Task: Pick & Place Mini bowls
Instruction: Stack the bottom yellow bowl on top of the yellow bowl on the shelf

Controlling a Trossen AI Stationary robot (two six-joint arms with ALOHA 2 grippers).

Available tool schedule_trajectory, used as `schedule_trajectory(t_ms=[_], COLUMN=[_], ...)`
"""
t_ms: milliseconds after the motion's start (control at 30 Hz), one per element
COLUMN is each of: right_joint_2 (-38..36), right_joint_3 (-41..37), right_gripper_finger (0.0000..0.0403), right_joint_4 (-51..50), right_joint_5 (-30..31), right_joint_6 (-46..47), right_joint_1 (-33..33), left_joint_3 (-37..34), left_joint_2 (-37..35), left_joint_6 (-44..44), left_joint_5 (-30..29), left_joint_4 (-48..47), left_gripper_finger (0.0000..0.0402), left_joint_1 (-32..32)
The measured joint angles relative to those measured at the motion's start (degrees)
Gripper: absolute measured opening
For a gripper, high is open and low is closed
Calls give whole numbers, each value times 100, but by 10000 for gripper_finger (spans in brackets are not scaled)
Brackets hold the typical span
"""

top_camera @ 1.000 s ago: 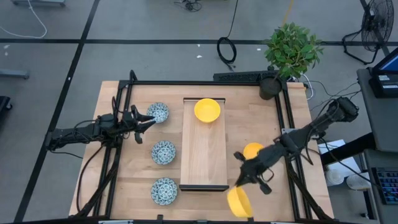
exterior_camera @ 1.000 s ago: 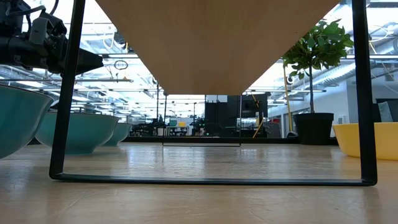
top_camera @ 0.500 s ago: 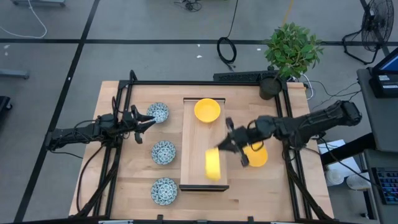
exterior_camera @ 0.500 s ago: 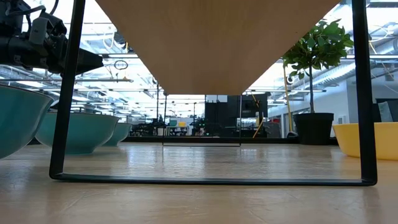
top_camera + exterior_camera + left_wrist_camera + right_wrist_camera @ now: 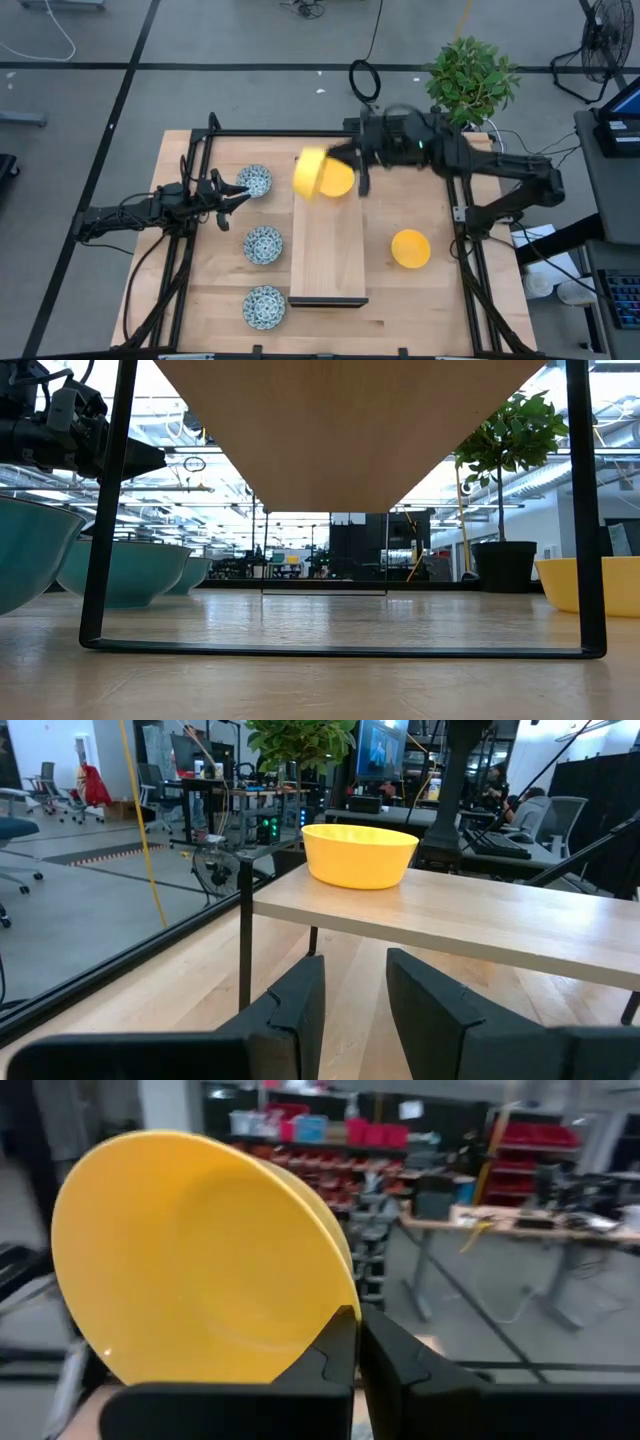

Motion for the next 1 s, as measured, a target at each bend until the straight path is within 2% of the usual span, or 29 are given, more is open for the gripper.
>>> schedule_trajectory(t_ms=[233, 533, 600, 700, 1000], right_joint_2=[893, 2022, 1999, 1943, 1956], right_joint_3=[2135, 4659, 4549, 4484, 4487], right_gripper_finger=[0, 0, 0, 0, 0], right_joint_4=[-1082, -2350, -2080, -2284, -3715], right_joint_5=[-6, 74, 188, 277, 317], right_joint_6=[-12, 51, 71, 111, 540], right_joint_1=[-396, -449, -447, -487, -824], left_joint_3=[0, 0, 0, 0, 0], left_joint_2=[0, -2, -1, 0, 0], left_joint_6=[2, 1, 2, 2, 2], left_joint_5=[0, 1, 1, -1, 28], left_joint_4=[-1, 0, 0, 0, -2], left_gripper_finger=[113, 113, 113, 113, 113], left_joint_1=[2, 2, 1, 2, 0])
